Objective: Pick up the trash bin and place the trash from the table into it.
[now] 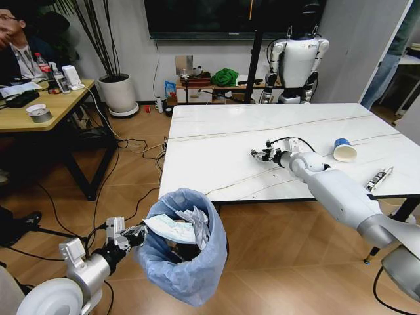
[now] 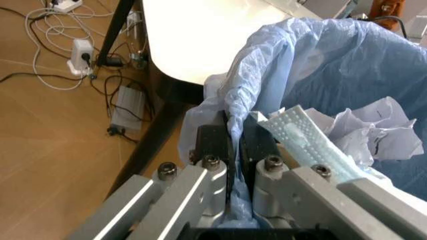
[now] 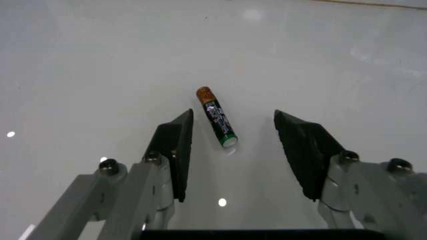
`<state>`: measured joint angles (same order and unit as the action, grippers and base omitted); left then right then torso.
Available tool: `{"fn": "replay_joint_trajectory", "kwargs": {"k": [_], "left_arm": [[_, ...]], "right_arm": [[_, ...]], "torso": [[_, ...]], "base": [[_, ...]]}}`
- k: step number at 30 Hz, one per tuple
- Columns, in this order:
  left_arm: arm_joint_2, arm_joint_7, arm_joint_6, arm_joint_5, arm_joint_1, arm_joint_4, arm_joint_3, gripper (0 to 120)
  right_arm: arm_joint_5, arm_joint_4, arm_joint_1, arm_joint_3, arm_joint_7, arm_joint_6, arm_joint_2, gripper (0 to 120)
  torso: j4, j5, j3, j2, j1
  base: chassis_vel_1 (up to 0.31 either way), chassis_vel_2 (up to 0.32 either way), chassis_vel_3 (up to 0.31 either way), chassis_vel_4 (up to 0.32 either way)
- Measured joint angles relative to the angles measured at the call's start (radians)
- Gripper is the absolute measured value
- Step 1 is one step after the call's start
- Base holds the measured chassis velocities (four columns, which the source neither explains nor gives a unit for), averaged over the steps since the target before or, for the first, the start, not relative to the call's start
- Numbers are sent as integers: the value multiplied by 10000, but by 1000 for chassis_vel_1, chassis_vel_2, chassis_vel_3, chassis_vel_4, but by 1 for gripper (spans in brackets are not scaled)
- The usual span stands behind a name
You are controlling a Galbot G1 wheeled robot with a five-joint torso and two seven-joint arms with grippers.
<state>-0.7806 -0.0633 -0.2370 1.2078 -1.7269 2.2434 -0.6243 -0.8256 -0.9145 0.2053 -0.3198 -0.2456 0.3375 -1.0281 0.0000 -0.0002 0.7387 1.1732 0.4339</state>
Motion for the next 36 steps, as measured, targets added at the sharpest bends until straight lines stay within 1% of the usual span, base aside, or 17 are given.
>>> {"fn": "replay_joint_trajectory", "kwargs": {"k": [3,4,5,9,11,13,20,23,25,26,27,30,31,33,34,35,36], "left_arm": [[9,0,2,18,38,-13,0,0],[9,0,2,18,38,-13,0,0],[9,0,3,19,46,-21,0,0],[3,0,5,20,57,-75,9,0],[3,0,4,20,61,-79,10,0],[3,0,7,20,76,-87,12,0],[-33,1,8,19,114,-118,41,0],[-49,1,8,14,123,-120,72,0],[-50,3,8,11,122,-120,87,0],[-50,3,8,11,122,-120,87,0],[-50,5,9,11,122,-120,93,0],[-28,12,9,11,144,-120,108,0],[-28,12,9,11,144,-120,108,0],[-16,15,8,15,153,-98,116,0],[-9,14,9,18,154,-70,117,0],[-6,18,9,18,152,-58,118,0],[1,16,9,18,145,-52,116,0]], "right_arm": [[1,-56,4,-35,0,0,17,30],[1,-56,4,-35,0,0,17,30],[1,-77,5,-51,0,3,23,26],[-6,-223,26,-128,2,31,53,8],[-8,-238,29,-140,3,34,56,7],[-13,-294,35,-186,7,42,72,0],[-74,-457,25,-234,17,76,115,0],[-253,-947,-31,-237,14,95,308,0],[-589,-1890,-62,-210,2,115,589,0],[-589,-1890,-62,-210,2,115,589,0],[-810,-2623,-62,-208,-16,141,772,0],[-1215,-4206,-35,-185,-43,189,1130,0],[-1215,-4206,-35,-185,-43,189,1130,0],[-1639,-5494,-3,-182,-36,262,1387,0],[-1926,-6446,1,-231,-12,302,1560,0],[-2014,-6803,1,-279,7,305,1636,0],[-2164,-7459,2,-411,9,307,1809,0]], "torso": [[0,0,0,0,1],[0,0,0,0,1],[-1,0,0,0,1],[0,1,0,0,0],[0,1,0,0,1],[-1,1,0,0,0],[0,4,3,0,1],[0,6,5,-1,3],[0,1,4,-1,2],[0,1,4,-1,2],[-1,4,4,-1,3],[1,-1,1,0,1],[1,-1,1,0,1],[2,1,1,0,1],[0,-2,0,0,1],[3,0,0,0,1],[2,0,1,-1,1]], "base": [[0,0,0,0],[0,0,0,0],[0,0,0,0],[0,0,0,0],[0,0,0,0],[0,0,0,0],[0,0,0,0],[0,0,0,0],[0,0,0,0],[0,0,0,0],[0,0,0,0],[0,0,0,0],[0,0,0,0],[0,0,0,0],[0,0,0,0],[0,0,0,0],[0,0,0,0]]}}
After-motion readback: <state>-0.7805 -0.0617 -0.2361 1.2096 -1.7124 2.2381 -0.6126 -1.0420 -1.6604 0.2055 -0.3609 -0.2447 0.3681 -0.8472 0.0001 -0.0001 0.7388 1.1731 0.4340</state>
